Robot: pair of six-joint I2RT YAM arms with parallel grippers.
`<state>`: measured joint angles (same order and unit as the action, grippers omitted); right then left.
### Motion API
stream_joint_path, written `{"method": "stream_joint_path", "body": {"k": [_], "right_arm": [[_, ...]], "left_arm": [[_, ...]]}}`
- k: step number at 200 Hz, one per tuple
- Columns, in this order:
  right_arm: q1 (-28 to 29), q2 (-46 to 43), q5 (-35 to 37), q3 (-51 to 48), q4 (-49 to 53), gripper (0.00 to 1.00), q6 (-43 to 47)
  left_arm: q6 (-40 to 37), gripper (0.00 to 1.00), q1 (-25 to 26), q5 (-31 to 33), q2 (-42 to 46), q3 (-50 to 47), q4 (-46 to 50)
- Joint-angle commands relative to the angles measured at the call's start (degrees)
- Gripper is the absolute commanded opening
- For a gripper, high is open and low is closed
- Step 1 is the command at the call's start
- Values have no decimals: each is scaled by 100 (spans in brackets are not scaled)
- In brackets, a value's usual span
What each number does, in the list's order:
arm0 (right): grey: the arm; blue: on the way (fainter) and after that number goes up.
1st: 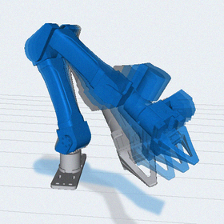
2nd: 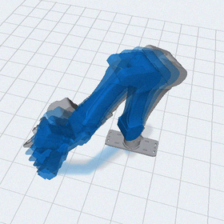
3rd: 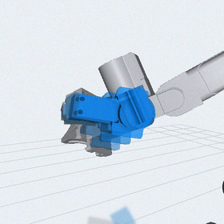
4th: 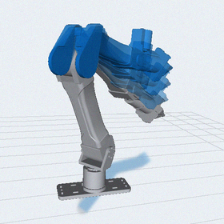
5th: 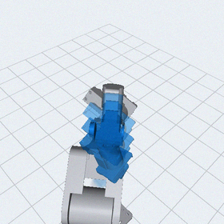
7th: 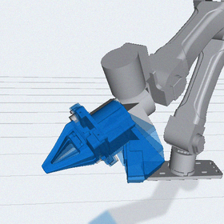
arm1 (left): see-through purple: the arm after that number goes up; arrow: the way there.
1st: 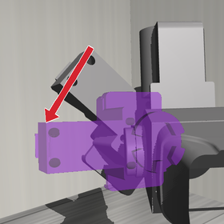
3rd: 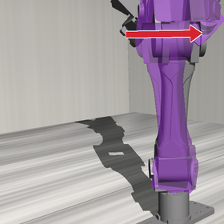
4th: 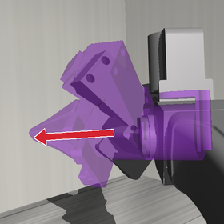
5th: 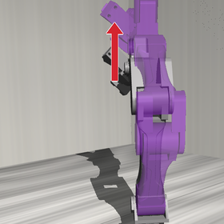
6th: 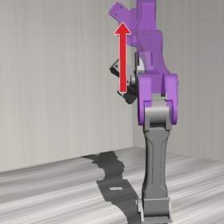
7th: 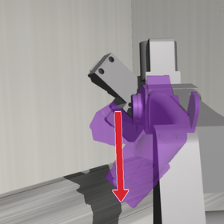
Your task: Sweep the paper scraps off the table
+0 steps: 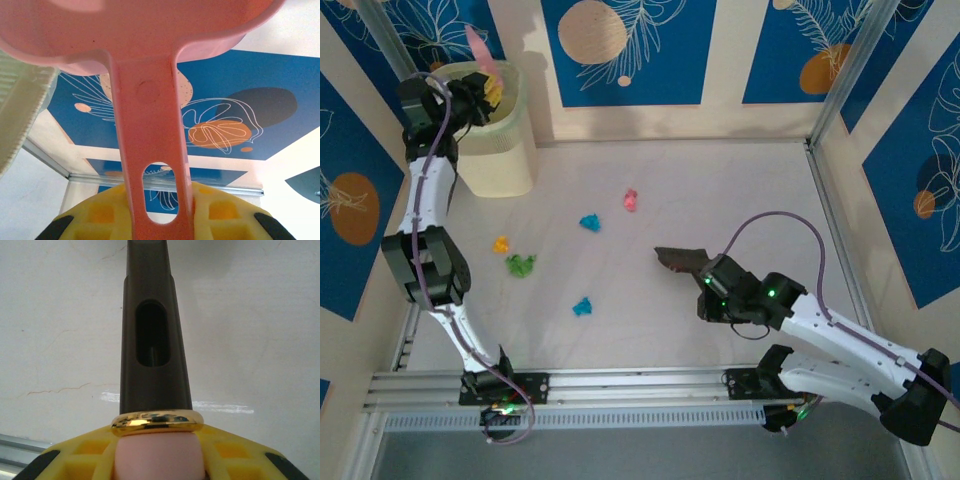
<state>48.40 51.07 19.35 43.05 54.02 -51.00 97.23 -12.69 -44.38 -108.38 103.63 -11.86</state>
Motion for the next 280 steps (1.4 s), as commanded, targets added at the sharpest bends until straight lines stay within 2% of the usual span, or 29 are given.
{"method": "stream_joint_path", "body": {"k": [1,37,59,86,108,140,168,191,205,233,254,280], "right_arm": [[34,-188,191,187,135,0,-142],[30,-409,325,127,177,0,-204],[35,-647,444,63,188,0,-212],[3,-984,639,10,184,0,-136],[-66,-1207,691,-7,32,0,35],[-270,-1286,812,-12,-415,0,197],[-585,-1075,732,164,-771,0,314],[-930,-751,331,370,-1061,0,572],[-1096,-489,-9,583,-1104,0,750],[-1331,311,-254,1140,-979,0,1097],[-1405,1210,-181,1908,-513,0,1394],[-1406,2238,0,2737,-264,0,1669]], "left_arm": [[-12,0,-111,-229,575,-24,-453],[-292,0,-84,-387,1064,-335,-218],[-736,0,-32,-504,1591,-674,171],[-1745,0,190,-448,2597,-1409,1079],[-2840,0,600,-280,3392,-1864,2171],[-4617,0,1569,300,4377,-2533,3823],[-5803,0,2442,1423,5114,-3194,4944],[-6275,0,2998,1969,5515,-3666,5446],[-6529,0,3474,2438,5663,-3895,5729],[-6753,0,4500,3282,5703,-4369,6103],[-6716,0,5225,3884,5749,-4695,6103],[-6716,0,5650,4457,5791,-5077,6126]]}}
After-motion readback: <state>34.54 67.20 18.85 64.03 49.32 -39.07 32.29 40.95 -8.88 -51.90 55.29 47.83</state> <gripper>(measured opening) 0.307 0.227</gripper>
